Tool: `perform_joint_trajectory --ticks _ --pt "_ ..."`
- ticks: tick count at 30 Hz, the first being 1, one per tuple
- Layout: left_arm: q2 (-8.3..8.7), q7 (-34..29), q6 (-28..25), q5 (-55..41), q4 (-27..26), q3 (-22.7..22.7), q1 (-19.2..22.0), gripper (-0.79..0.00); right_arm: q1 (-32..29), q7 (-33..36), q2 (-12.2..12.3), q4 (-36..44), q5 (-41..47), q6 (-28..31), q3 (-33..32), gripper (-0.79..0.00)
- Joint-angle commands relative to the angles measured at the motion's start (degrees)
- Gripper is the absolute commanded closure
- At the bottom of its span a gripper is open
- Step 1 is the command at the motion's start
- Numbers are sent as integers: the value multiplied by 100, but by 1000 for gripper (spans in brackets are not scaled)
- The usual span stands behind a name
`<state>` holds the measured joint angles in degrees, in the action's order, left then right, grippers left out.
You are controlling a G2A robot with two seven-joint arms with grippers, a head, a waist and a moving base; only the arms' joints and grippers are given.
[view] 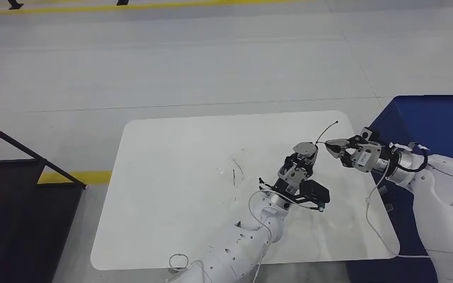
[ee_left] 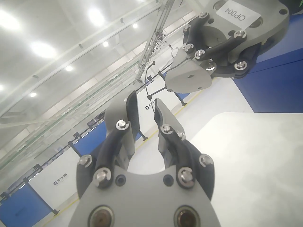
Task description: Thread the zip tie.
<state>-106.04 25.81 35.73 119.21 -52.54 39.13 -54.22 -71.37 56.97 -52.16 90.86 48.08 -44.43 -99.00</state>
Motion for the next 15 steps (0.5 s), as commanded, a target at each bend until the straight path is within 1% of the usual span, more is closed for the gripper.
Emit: perform_joint_trajectory --ticks 1,5,15 --pt "-6 2 5 15 1 18 -8 -77 0 0 0 0 0 0 0 0" --pt "-22 -15 -16 6 -6 57 -21 0 0 0 0 0 0 0 0 0" --pt "-44 9 -127 88 18 122 -41 0 0 0 0 0 0 0 0 0"
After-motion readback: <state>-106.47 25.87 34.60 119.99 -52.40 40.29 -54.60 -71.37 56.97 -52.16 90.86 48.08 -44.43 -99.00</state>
